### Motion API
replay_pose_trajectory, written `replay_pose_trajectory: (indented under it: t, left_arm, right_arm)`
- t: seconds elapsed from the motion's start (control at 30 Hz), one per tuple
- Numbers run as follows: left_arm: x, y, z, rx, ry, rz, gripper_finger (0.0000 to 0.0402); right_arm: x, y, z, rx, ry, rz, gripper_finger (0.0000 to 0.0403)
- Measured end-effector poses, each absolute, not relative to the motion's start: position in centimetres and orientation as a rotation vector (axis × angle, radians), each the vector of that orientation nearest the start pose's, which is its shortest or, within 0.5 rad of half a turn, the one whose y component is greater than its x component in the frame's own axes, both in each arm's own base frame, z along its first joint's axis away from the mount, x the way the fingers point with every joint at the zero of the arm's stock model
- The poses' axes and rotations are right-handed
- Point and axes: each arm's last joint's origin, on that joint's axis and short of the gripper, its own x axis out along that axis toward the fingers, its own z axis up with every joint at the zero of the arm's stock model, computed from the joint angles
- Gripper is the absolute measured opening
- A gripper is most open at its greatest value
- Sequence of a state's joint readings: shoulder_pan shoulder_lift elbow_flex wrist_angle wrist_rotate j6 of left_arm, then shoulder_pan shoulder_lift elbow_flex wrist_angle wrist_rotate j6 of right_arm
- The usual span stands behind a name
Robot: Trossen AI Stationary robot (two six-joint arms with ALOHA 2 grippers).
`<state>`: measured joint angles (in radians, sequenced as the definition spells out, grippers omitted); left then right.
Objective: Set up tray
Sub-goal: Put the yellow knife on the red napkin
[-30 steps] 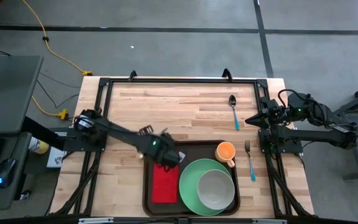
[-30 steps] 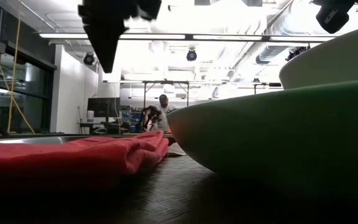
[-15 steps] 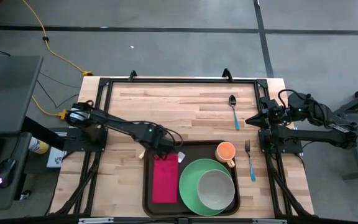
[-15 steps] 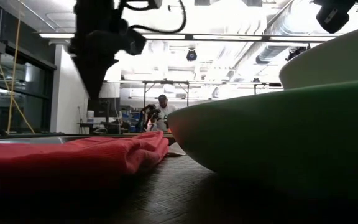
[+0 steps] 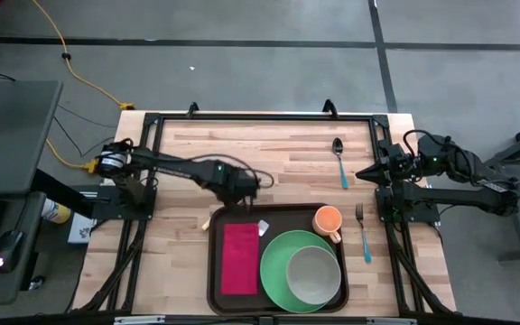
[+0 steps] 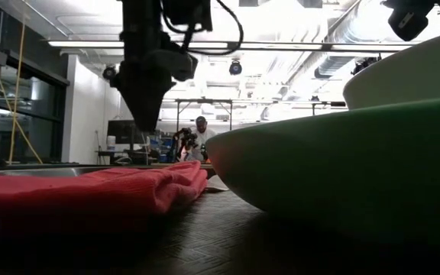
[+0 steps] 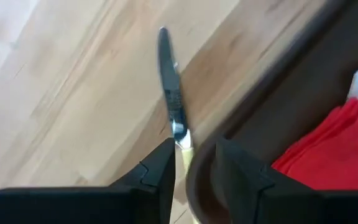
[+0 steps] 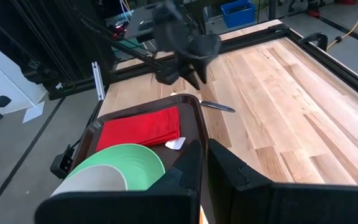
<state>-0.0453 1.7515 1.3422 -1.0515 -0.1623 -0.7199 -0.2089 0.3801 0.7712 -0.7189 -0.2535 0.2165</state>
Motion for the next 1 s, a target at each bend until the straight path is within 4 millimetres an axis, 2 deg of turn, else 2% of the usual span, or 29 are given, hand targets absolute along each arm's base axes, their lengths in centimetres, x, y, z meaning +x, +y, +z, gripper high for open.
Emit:
replay_pose_trajectory:
  t: [0.17,0.4,0.7,0.8,1.0]
  left_arm:
    - [32.8,1.1,22.5,-0.504,1.339,0.596,0.0143]
    - [33.4,1.5,22.5,-0.533,1.26,0.639,0.0143]
    - [32.7,1.4,19.5,-0.621,1.253,0.671,0.0145]
    - [32.3,1.4,18.9,-0.618,1.271,0.682,0.0161]
    - [32.3,1.4,18.7,-0.613,1.275,0.677,0.0225]
  right_arm:
    - [6.9,-0.7,31.9,0.296,0.325,0.008,0.0]
    - [6.9,-0.7,31.9,0.298,0.325,0.007,0.0]
    - [6.9,-0.7,31.9,0.297,0.325,0.008,0.0]
    - [6.9,-0.7,31.9,0.297,0.325,0.007,0.0]
    - [6.9,-0.7,31.9,0.297,0.325,0.008,0.0]
